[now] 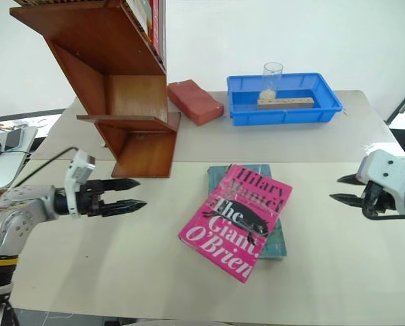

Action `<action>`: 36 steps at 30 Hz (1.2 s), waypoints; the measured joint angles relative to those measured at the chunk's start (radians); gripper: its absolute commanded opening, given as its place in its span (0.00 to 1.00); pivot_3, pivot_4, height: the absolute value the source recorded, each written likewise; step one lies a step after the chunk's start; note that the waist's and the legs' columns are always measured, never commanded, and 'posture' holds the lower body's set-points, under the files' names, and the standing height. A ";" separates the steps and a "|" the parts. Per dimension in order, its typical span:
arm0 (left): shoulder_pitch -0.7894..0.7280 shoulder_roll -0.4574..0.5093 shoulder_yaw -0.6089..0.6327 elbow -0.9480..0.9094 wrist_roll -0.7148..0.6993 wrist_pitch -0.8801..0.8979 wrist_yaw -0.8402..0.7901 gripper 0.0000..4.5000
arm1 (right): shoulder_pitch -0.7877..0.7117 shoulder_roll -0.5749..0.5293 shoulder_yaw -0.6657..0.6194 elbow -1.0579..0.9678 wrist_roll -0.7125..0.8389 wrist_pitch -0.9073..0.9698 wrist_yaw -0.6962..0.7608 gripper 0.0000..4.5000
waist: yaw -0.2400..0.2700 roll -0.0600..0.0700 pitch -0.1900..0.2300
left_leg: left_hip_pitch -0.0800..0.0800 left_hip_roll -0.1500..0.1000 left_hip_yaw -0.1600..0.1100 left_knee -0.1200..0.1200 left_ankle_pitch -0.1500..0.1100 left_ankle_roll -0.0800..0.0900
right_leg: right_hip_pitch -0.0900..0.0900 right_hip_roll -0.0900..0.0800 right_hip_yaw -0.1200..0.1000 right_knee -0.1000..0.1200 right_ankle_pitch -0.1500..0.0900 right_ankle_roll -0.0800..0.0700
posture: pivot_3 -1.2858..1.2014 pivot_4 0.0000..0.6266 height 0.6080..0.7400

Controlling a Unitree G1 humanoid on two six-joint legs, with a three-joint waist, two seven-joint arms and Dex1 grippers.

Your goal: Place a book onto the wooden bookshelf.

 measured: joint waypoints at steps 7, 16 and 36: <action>-0.096 -0.208 -0.086 0.217 -0.059 0.188 0.072 1.00 | 0.031 0.065 0.078 -0.106 -0.038 0.028 -0.062 0.02 | -0.003 0.000 0.000 | 0.008 0.000 -0.002 -0.001 -0.001 0.001 | 0.011 0.001 0.000 -0.007 0.000 0.000 | 0.52 0.24 0.31; -0.130 -0.398 -0.108 0.361 -0.050 0.224 0.150 1.00 | -0.040 0.129 0.250 -0.097 -0.092 0.025 -0.106 0.02 | -0.003 0.001 -0.001 | 0.015 -0.001 -0.004 -0.003 -0.001 0.001 | 0.021 0.001 0.000 -0.011 0.000 0.000 | 0.52 0.24 0.31; -0.042 -0.479 -0.016 0.282 -0.099 0.307 0.280 0.82 | -0.339 0.326 0.504 -0.054 -0.141 0.022 -0.121 0.00 | 0.000 0.000 0.001 | 0.015 -0.002 -0.005 -0.002 -0.001 0.001 | 0.023 0.000 0.000 -0.012 0.000 0.000 | 0.52 0.24 0.31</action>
